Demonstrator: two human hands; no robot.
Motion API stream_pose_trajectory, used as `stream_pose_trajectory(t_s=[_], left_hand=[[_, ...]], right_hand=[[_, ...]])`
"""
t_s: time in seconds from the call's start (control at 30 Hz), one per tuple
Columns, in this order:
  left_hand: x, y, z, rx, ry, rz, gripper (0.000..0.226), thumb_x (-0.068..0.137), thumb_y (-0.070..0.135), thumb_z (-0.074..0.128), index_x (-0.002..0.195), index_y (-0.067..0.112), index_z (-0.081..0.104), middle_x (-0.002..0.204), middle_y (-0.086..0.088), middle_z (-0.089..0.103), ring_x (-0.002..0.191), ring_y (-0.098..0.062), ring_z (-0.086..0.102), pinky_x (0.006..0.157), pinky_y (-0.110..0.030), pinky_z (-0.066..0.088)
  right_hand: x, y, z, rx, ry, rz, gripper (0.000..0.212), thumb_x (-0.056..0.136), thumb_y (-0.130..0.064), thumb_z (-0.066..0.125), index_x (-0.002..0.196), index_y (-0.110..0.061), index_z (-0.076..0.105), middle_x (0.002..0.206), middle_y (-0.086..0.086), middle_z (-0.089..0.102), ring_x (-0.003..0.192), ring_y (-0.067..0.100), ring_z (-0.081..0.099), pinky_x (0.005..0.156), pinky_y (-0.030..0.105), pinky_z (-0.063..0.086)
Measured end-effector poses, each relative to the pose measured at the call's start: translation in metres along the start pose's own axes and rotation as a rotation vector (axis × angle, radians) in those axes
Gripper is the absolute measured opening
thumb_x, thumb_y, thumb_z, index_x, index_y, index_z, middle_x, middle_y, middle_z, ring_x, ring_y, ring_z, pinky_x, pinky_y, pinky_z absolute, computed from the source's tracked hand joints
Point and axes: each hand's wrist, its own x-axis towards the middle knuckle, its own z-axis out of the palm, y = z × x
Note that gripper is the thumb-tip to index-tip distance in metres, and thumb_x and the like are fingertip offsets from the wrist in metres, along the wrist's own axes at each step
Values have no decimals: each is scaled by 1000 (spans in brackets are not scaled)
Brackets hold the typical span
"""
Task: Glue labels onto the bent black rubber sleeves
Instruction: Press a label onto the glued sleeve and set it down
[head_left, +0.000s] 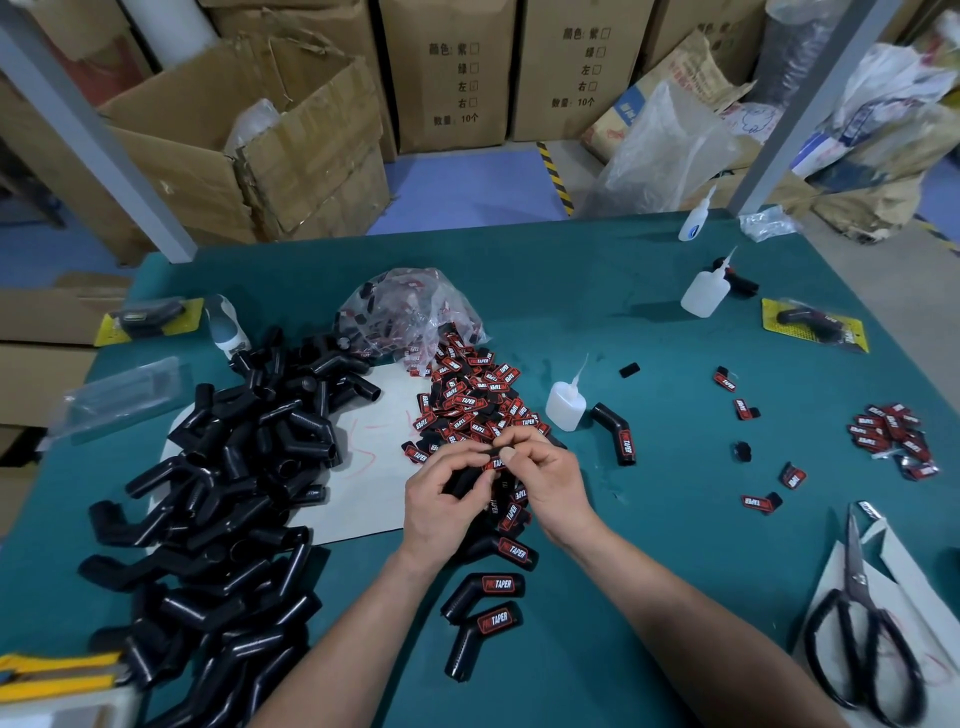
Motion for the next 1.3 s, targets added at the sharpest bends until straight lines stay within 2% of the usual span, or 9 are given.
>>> stream_pose_trajectory(t_s=[0.27, 0.33, 0.47, 0.6, 0.77, 1.0, 1.1, 1.23, 1.3], left_hand=[[-1, -3, -2, 31, -31, 40, 36, 90, 15, 76, 112, 43, 72, 117, 13, 72, 109, -19, 71, 98, -27, 53], [-4, -4, -1, 0, -33, -29, 38, 88, 17, 76, 115, 44, 69, 117, 11, 73, 110, -20, 71, 99, -31, 54], [-10, -5, -1, -76, -24, -174, 42, 86, 23, 79, 121, 42, 64, 117, 9, 75, 114, -15, 71, 99, -23, 53], [-12, -8, -2, -2, -58, -204, 39, 88, 31, 76, 122, 48, 65, 121, 13, 74, 115, -13, 70, 101, -31, 54], [-13, -5, -2, 57, -71, -192, 39, 87, 34, 75, 119, 54, 64, 121, 18, 73, 116, -10, 70, 102, -37, 54], [-11, 3, -1, 71, -76, -166, 43, 85, 35, 72, 119, 60, 62, 121, 24, 71, 115, -5, 69, 102, -27, 52], [-11, 2, -1, 17, -72, -207, 39, 85, 34, 74, 117, 54, 65, 120, 18, 73, 115, -10, 70, 101, -29, 54], [-10, 1, 0, -68, -36, -222, 33, 86, 27, 78, 115, 38, 68, 119, 8, 76, 114, -16, 72, 100, -30, 55], [-9, 2, 1, -67, -32, -193, 32, 86, 24, 77, 114, 37, 68, 120, 6, 76, 115, -19, 71, 102, -33, 55]], right_hand=[[-2, 6, -2, 52, -56, 29, 26, 84, -15, 72, 73, 8, 68, 108, -1, 70, 103, 17, 65, 93, 30, 51], [-2, 5, -2, 71, -42, 35, 31, 81, -17, 73, 73, 12, 65, 106, -2, 70, 101, 16, 65, 91, 29, 51], [-3, 2, 0, 58, -22, 27, 31, 79, -23, 72, 76, 8, 69, 110, -2, 70, 104, 18, 66, 93, 31, 51], [-3, -2, -1, 105, -102, 74, 11, 81, -13, 72, 88, -9, 80, 122, 3, 69, 109, 18, 67, 93, 29, 52], [-3, -4, -2, 150, -151, 75, 14, 85, -3, 69, 91, -9, 80, 117, 2, 70, 104, 18, 68, 91, 27, 53], [-3, 1, 0, 142, -114, 53, 12, 81, -12, 72, 89, -14, 81, 112, -4, 70, 103, 13, 66, 91, 25, 51], [-2, 4, -1, 145, -112, 70, 14, 81, -17, 74, 90, -9, 80, 114, -2, 69, 104, 15, 66, 91, 26, 51], [2, 5, -5, 134, -153, 68, 23, 87, -19, 67, 93, 0, 77, 120, 8, 67, 112, 25, 63, 102, 42, 49], [2, 4, -5, 90, -158, 49, 22, 87, -18, 65, 95, -1, 76, 120, 9, 67, 113, 25, 63, 102, 40, 50]])
